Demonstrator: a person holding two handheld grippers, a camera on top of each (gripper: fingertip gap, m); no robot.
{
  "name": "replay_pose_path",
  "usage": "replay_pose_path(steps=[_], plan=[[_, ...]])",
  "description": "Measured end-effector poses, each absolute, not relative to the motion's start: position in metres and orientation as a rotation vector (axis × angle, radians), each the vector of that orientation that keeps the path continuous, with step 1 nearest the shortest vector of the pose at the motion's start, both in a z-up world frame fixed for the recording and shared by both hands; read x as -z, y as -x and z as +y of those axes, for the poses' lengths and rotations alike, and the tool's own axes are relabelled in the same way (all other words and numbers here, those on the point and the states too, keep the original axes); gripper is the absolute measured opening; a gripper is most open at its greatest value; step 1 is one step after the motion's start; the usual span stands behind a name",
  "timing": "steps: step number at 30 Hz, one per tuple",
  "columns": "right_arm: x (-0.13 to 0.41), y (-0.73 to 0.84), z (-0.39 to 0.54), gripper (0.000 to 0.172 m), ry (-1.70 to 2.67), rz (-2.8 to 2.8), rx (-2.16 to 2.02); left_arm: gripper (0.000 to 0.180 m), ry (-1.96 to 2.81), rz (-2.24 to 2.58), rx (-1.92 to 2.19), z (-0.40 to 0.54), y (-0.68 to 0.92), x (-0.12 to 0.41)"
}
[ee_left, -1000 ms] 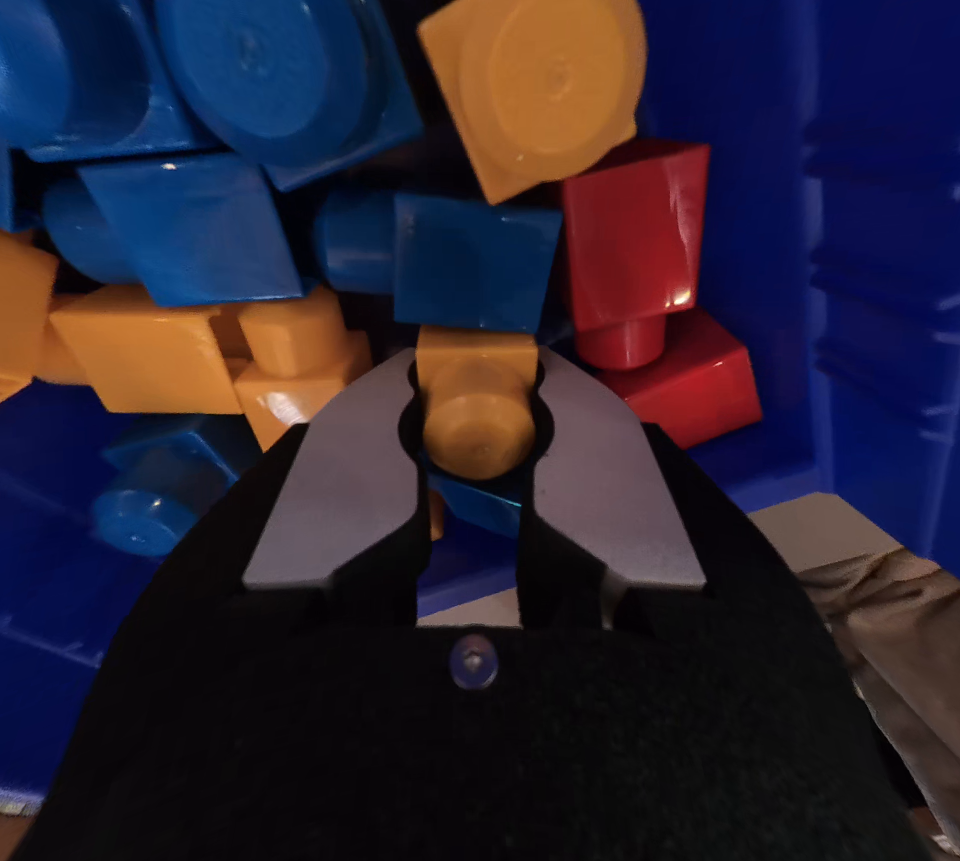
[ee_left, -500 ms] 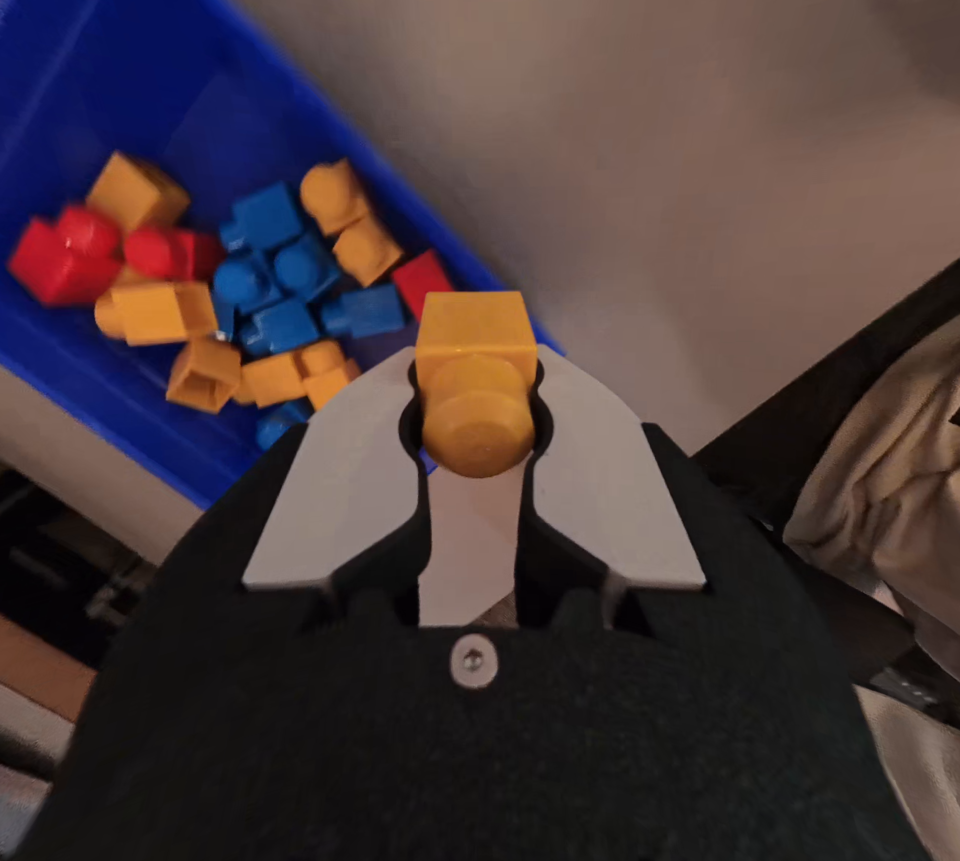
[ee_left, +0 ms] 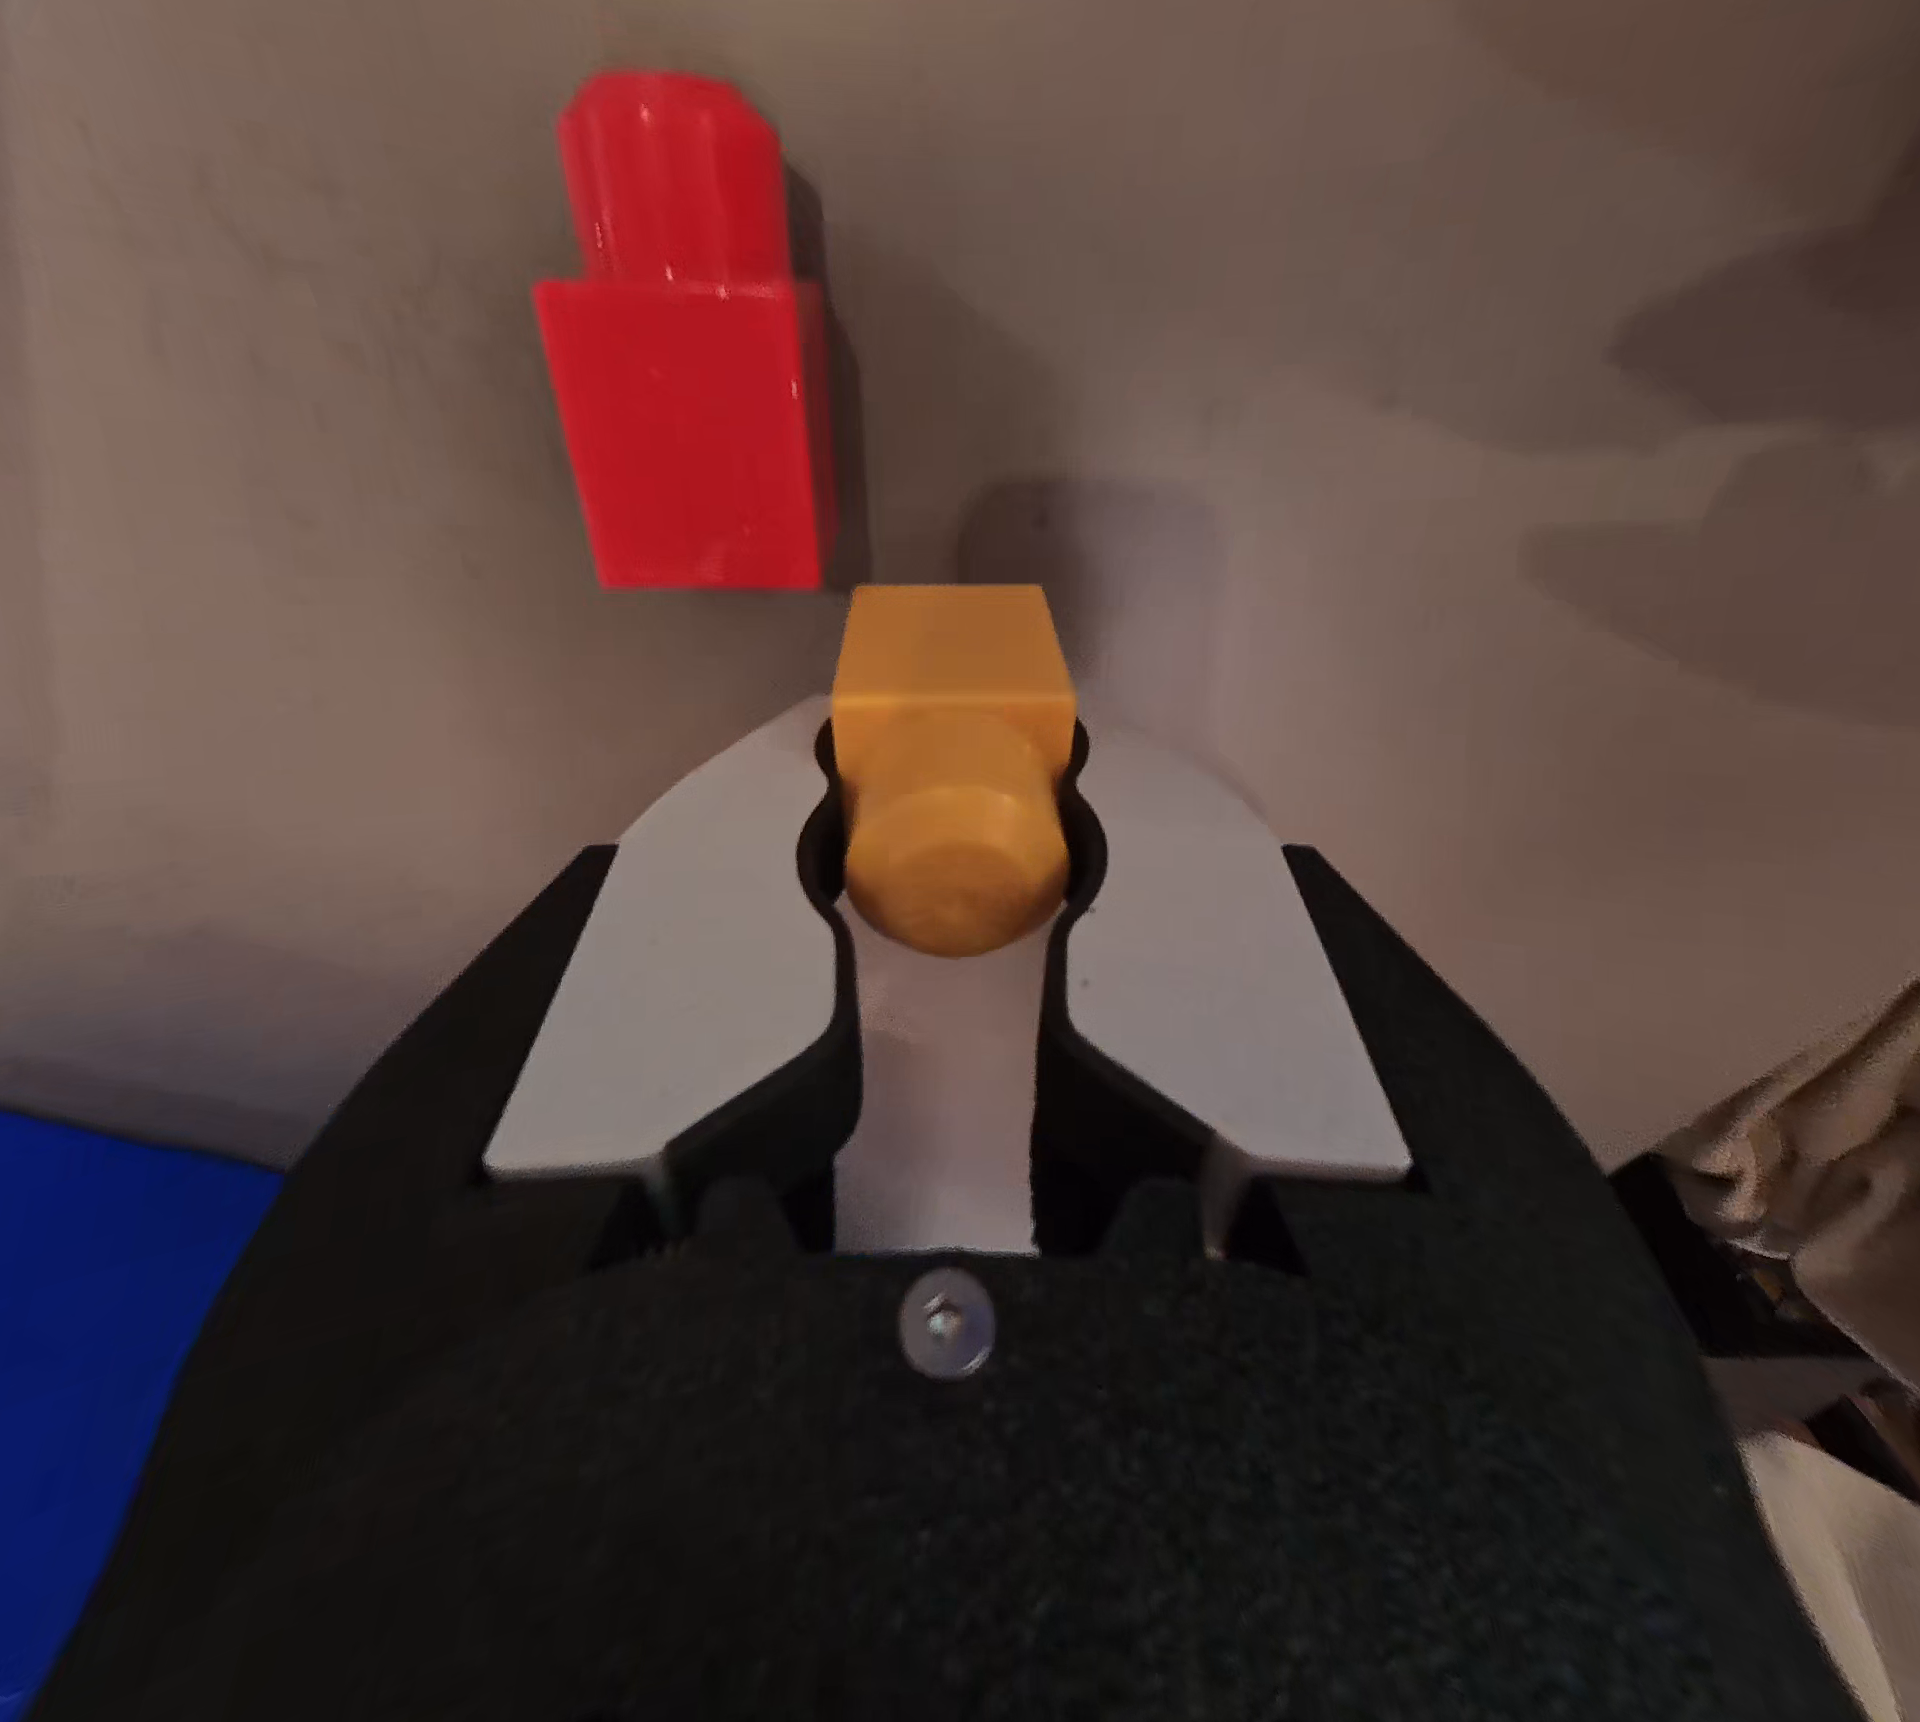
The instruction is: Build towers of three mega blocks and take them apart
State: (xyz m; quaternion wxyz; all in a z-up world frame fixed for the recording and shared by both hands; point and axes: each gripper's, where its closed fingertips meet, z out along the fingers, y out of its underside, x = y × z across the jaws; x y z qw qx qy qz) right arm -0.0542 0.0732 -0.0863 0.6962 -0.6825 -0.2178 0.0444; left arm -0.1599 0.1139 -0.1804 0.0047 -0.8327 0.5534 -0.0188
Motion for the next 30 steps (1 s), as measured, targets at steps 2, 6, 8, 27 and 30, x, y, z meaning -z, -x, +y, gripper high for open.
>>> replay_pose_path(steps=[2,6,8,27,30], plan=[[0.086,0.053,0.073,0.033,1.524,-0.481,-0.103,0.036,2.626,1.717,0.021,0.118,0.157,0.188],[0.086,0.052,0.073,0.033,1.526,-0.475,-0.106,0.036,2.633,1.732,-0.038,0.118,0.16,0.195],[0.087,0.052,0.073,0.033,1.527,-0.477,-0.106,0.036,2.63,1.718,-0.032,0.118,0.16,0.195],[0.089,0.056,0.075,0.032,1.535,-0.503,-0.081,0.065,2.298,0.805,0.147,0.019,0.383,0.028],[0.09,0.059,0.076,0.032,1.534,-0.514,-0.07,0.061,2.391,0.604,0.128,0.034,0.421,0.024]])
